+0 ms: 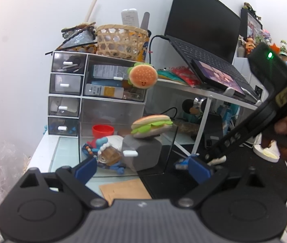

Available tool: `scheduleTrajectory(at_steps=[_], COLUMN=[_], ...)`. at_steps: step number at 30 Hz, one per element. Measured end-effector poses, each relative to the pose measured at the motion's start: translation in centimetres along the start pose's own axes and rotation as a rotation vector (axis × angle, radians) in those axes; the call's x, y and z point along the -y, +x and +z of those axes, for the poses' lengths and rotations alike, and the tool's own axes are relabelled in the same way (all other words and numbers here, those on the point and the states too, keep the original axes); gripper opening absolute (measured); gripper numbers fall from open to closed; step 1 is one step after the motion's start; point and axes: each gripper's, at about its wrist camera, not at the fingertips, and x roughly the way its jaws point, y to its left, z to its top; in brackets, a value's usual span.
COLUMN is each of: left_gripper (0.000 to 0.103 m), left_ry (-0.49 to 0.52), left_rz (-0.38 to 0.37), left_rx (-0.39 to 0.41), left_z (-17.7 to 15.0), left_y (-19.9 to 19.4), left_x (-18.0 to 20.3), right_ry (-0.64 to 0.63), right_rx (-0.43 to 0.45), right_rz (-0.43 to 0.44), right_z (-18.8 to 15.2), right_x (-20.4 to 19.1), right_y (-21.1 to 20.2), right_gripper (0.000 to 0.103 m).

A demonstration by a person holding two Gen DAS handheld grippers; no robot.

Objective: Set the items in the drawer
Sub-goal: 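Move the right gripper to the blue eraser beside the scissors and grasp it, then carry the blue eraser over the open drawer and lower it in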

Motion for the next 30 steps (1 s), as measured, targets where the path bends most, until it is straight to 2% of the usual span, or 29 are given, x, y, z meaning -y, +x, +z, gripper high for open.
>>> scheduleTrajectory(at_steps=[19, 30], left_gripper=[0.098, 0.098], left_ry=[0.005, -0.007], left_rz=[-0.014, -0.015], left_rx=[-0.002, 0.002], left_z=[0.1, 0.1], left_y=[0.0, -0.1], left_x=[-0.3, -0.5], right_ry=[-0.057, -0.059], right_rx=[0.144, 0.124], right_rz=[-0.01, 0.013], right_z=[2.2, 4.3], right_x=[-1.9, -2.7], right_y=[-7.4, -5.8], right_gripper=[0.026, 0.026])
